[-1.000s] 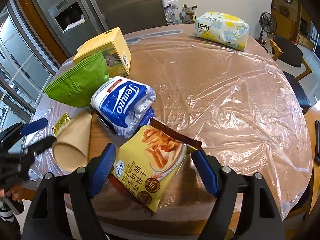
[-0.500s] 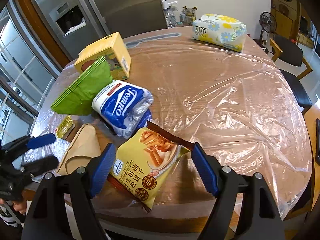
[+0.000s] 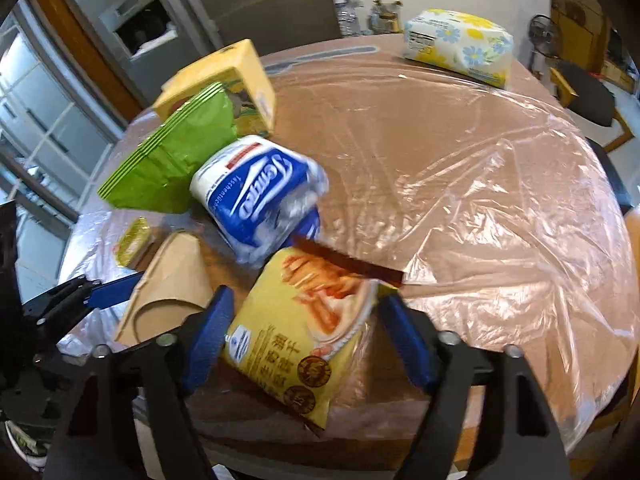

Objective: Collect trash
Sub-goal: 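Close the left gripper on the paper cup while the right gripper closes on the yellow snack bag, then lift the paper cup with the left tool while the right tool lifts the snack bag toward the bin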

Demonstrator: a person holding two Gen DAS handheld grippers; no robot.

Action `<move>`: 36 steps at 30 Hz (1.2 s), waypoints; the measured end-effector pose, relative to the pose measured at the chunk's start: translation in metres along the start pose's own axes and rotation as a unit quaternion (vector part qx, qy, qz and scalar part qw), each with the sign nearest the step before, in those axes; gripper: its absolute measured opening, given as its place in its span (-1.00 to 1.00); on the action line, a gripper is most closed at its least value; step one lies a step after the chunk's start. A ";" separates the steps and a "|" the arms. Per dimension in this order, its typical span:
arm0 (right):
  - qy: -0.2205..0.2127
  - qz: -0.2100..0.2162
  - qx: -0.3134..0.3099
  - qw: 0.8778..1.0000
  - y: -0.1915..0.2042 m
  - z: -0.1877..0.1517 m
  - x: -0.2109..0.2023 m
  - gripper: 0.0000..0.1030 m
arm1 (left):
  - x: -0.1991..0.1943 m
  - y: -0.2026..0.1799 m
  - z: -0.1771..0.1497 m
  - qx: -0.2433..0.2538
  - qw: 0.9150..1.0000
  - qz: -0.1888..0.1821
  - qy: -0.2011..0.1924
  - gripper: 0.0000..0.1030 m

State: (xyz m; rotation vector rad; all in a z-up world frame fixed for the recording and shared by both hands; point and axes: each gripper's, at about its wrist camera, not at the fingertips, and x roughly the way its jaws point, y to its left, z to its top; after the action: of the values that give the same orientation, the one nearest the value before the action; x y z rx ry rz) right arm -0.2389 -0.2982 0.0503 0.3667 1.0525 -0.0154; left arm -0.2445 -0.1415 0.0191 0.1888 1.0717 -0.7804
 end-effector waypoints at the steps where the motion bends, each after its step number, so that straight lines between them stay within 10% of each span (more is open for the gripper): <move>1: 0.000 -0.003 -0.001 1.000 -0.001 0.000 -0.001 0.18 | -0.001 0.001 0.000 0.000 1.000 -0.001 0.000 0.33; 36: -0.027 0.064 -0.004 0.998 -0.011 -0.002 -0.015 -0.25 | -0.045 0.020 -0.011 -0.021 0.999 0.006 -0.045 0.03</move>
State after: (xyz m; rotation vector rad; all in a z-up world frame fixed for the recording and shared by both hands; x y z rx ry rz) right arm -0.2505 -0.3098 0.0593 0.4235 0.9739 0.0937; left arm -0.2507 -0.1004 0.0468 0.1230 1.0007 -0.7476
